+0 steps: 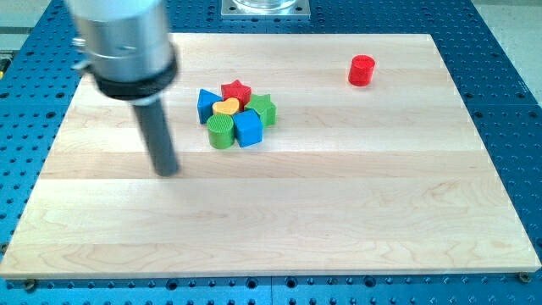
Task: Move the yellow hexagon to the top left of the green circle
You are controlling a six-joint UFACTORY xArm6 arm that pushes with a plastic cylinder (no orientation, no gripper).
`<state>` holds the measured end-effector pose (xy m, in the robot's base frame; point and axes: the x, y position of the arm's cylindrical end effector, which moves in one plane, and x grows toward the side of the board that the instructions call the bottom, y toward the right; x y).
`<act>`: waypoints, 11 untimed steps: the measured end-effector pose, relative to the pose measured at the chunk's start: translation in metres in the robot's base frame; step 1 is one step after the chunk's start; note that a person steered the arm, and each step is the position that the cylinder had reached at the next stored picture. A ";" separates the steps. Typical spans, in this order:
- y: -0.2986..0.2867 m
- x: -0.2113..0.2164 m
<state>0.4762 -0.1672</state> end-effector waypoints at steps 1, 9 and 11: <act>-0.063 -0.077; 0.011 -0.111; -0.011 -0.077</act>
